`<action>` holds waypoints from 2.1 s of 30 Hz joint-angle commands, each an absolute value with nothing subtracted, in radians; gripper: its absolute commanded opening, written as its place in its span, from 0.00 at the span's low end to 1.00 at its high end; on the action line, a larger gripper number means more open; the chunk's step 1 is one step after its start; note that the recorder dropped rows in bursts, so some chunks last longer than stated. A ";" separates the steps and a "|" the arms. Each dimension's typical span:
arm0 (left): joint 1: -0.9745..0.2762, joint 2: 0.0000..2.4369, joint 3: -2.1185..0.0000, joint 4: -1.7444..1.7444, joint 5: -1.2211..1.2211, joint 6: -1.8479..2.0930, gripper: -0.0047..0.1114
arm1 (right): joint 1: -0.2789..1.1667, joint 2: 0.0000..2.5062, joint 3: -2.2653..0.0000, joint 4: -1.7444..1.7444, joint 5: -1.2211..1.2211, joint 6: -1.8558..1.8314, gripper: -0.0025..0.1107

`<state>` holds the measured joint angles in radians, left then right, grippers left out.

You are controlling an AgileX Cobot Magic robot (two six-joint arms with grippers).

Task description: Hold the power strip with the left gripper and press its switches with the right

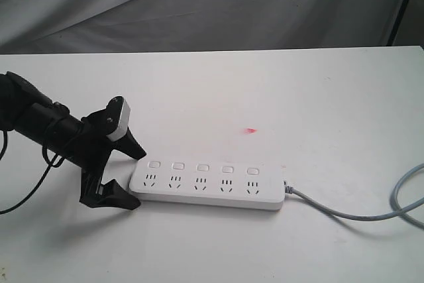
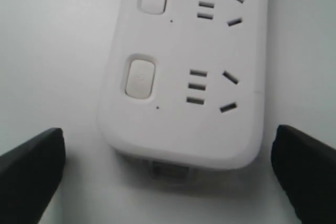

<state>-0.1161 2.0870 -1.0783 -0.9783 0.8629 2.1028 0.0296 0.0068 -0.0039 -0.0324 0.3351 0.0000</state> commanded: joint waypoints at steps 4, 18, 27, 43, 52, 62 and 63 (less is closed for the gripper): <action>-0.122 1.974 -1.075 -1.035 0.891 2.091 0.89 | 0.021 0.000 0.000 -0.038 0.334 0.006 0.02; -0.122 1.641 -1.075 -1.053 0.923 1.945 0.04 | 0.021 0.000 0.000 -0.038 0.334 0.006 0.02; -0.122 1.448 -1.075 -1.070 0.919 1.770 0.04 | 0.021 0.000 0.000 -0.038 0.334 0.006 0.02; -0.122 1.401 -1.075 -1.070 0.913 1.770 0.04 | 0.021 0.000 0.000 -0.038 0.334 0.006 0.02; -0.120 1.390 -1.075 -1.068 0.913 1.770 0.04 | 0.021 0.000 0.000 -0.038 0.334 0.006 0.02; -0.109 1.051 -1.075 -1.068 0.913 1.770 0.04 | 0.021 0.000 0.000 -0.038 0.334 0.006 0.02; -0.097 1.025 -1.075 -1.068 0.915 1.770 0.04 | 0.021 0.000 0.000 -0.038 0.334 0.006 0.02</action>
<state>-0.1137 1.1026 -1.0746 -1.0578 0.9131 1.7817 0.0296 0.0068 -0.0039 -0.0324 0.3351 0.0000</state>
